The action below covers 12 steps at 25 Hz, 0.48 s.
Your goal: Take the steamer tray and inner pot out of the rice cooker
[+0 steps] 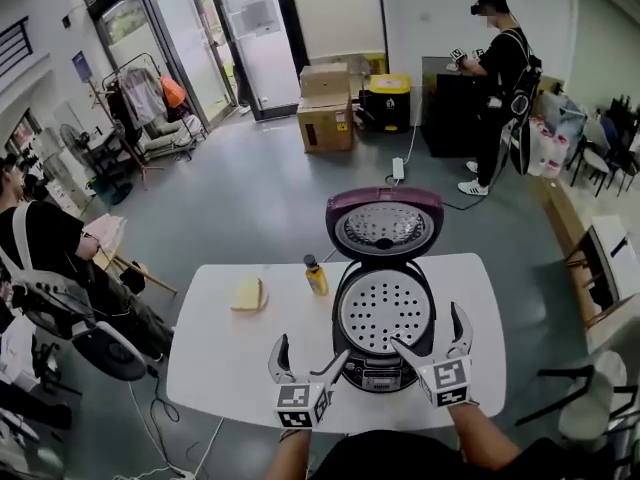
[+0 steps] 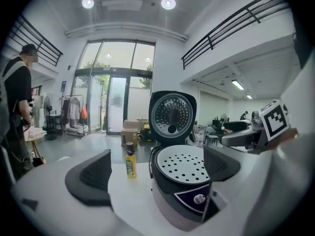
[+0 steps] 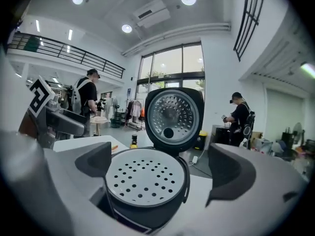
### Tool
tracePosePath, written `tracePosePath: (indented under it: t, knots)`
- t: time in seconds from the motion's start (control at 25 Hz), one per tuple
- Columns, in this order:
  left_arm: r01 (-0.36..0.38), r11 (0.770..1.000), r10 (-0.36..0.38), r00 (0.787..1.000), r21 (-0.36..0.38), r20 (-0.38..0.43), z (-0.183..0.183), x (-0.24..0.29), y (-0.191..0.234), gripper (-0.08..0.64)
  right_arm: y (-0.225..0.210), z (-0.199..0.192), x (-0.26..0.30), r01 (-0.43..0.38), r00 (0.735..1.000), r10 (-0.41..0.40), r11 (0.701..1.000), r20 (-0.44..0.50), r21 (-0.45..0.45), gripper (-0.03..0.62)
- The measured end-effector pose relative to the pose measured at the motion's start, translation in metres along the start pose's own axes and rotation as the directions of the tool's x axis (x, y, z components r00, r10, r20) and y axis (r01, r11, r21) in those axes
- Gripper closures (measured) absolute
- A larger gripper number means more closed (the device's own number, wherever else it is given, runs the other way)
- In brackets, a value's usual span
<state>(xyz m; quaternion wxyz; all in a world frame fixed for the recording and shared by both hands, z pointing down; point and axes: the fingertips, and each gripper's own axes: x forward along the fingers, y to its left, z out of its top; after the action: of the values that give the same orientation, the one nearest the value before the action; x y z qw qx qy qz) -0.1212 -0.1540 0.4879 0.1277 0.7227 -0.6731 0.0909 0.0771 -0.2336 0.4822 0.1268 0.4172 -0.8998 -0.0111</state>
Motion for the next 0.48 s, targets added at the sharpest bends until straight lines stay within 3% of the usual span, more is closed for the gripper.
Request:
tracePosePath:
  t: [0.24, 0.48]
  knots:
    - [0.135, 0.989, -0.129, 0.985, 0.052, -0.111, -0.006, 0.061, 0.009, -0.012, -0.022, -0.015, 0.029, 0.105, 0.991, -0.106, 0.994, -0.083, -0.015, 0.000]
    - [0.200, 0.976, -0.172, 0.953, 0.090, -0.248, -0.025, 0.115, 0.004, -0.018, -0.049, -0.042, 0.052, 0.105, 0.975, -0.111, 0.994, -0.194, -0.041, 0.000]
